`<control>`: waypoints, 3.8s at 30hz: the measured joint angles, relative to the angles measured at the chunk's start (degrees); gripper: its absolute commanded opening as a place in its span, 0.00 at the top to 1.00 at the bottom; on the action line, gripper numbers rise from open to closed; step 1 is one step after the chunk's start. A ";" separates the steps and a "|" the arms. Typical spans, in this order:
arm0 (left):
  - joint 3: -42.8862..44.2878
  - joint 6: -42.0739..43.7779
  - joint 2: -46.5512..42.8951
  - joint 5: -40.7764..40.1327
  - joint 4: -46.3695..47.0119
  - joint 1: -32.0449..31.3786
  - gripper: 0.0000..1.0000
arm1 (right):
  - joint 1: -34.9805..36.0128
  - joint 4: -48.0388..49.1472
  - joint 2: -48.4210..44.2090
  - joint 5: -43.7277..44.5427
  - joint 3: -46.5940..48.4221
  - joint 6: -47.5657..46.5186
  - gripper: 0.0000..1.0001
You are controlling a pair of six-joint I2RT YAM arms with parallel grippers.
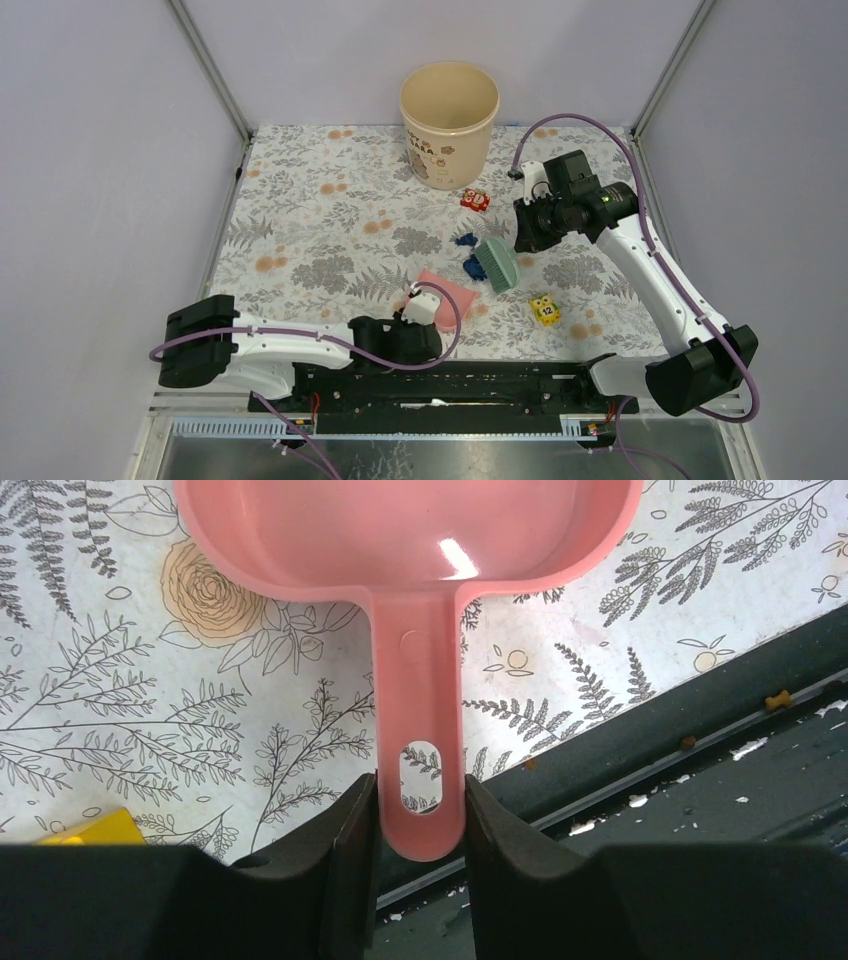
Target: Sweep away the paper scraps from the table
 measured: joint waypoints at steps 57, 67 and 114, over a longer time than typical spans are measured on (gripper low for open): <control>17.33 6.16 10.08 10.23 -14.21 5.75 1.00 | 18.12 -7.52 20.24 -6.25 17.49 -11.50 1.00; 12.63 4.22 2.54 10.91 -14.14 5.75 1.00 | 14.45 -10.05 20.22 2.60 24.30 -11.10 1.00; 7.08 2.71 -2.47 12.52 -17.16 11.80 1.00 | 17.29 -2.73 30.53 -3.87 26.29 -9.79 1.00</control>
